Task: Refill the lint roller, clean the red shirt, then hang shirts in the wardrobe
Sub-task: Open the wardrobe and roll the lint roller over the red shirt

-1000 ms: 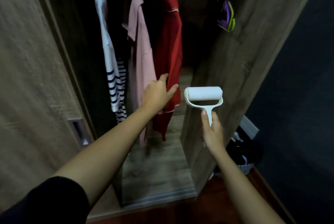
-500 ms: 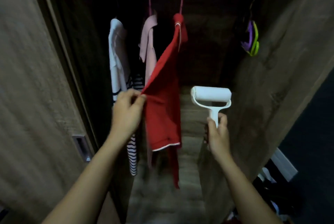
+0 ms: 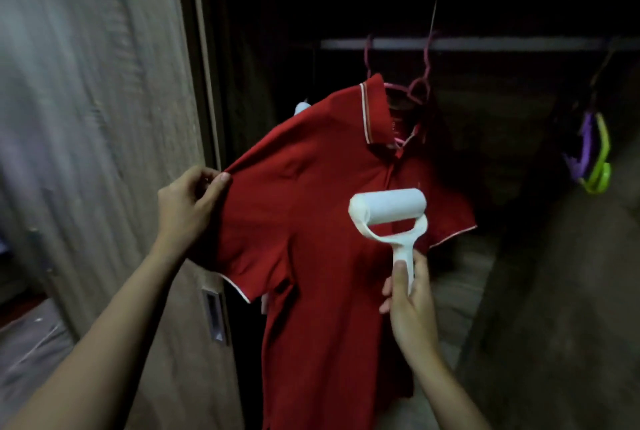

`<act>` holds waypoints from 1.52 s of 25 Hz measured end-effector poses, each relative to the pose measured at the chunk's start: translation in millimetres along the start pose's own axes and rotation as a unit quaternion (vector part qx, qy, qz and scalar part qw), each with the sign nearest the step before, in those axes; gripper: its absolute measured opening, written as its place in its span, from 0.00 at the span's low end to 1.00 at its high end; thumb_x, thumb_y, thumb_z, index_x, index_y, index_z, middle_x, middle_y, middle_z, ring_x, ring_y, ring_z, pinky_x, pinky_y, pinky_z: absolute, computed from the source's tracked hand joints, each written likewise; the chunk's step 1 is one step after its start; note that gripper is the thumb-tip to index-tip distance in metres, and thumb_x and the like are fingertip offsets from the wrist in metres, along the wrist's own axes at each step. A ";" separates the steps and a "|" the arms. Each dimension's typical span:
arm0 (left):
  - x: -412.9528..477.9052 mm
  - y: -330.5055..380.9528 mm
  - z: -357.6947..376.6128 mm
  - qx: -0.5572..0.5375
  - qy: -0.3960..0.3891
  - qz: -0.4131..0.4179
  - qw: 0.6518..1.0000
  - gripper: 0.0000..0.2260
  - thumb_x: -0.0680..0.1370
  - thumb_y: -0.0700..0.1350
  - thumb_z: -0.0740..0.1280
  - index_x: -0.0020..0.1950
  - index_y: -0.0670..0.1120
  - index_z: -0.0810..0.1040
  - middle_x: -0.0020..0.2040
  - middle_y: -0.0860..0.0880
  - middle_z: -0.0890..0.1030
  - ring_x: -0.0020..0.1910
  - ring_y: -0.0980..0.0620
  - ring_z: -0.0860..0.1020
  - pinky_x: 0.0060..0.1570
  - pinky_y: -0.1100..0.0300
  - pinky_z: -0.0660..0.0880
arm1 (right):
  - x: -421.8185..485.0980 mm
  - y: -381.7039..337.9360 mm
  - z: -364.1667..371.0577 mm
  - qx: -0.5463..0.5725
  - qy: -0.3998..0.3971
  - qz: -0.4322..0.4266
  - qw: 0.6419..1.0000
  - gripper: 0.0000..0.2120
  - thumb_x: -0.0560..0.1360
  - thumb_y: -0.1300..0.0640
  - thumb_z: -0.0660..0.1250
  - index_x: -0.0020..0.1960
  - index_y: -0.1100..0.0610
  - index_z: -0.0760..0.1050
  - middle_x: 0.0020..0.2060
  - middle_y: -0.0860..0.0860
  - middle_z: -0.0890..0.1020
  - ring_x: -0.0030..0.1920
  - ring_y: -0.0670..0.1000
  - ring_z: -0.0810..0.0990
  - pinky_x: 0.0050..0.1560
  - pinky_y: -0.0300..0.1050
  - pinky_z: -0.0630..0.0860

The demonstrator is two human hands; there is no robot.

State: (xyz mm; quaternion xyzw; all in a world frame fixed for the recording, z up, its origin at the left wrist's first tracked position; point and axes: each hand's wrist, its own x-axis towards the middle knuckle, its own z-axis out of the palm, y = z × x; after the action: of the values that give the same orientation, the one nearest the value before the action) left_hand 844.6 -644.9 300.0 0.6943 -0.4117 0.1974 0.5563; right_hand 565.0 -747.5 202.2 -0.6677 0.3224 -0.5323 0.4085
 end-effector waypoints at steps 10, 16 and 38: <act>9.1 -26.5 8.6 -0.045 -0.023 -0.003 0.999 0.06 0.73 0.52 0.70 0.36 0.56 0.77 0.30 0.51 0.77 0.30 0.60 0.71 0.34 0.59 0.70 | 10.8 -0.3 63.2 -0.042 -0.032 -0.038 0.998 0.14 0.72 0.41 0.57 0.48 0.48 0.75 0.28 0.42 0.78 0.30 0.41 0.75 0.31 0.34 0.68; 13.9 -37.0 8.4 -0.082 -0.035 0.014 0.996 0.06 0.73 0.51 0.71 0.36 0.56 0.78 0.28 0.56 0.76 0.27 0.62 0.69 0.30 0.64 0.67 | 49.4 -21.8 113.2 -0.021 0.069 -0.052 0.996 0.13 0.79 0.52 0.59 0.60 0.55 0.74 0.39 0.51 0.81 0.36 0.48 0.77 0.35 0.39 0.66; 13.6 -43.6 14.1 -0.173 -0.042 0.017 0.984 0.06 0.73 0.44 0.71 0.38 0.55 0.79 0.26 0.59 0.76 0.27 0.63 0.70 0.30 0.69 0.67 | 50.2 42.0 118.5 -0.075 0.146 -0.064 0.984 0.19 0.77 0.50 0.53 0.53 0.64 0.73 0.33 0.57 0.77 0.31 0.54 0.74 0.32 0.40 0.59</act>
State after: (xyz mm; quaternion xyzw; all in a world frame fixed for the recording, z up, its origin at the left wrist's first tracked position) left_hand 884.4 -661.0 279.1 0.5885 -0.4742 0.1030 0.6466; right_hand 692.0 -786.2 175.6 -0.6306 0.3745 -0.6234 0.2712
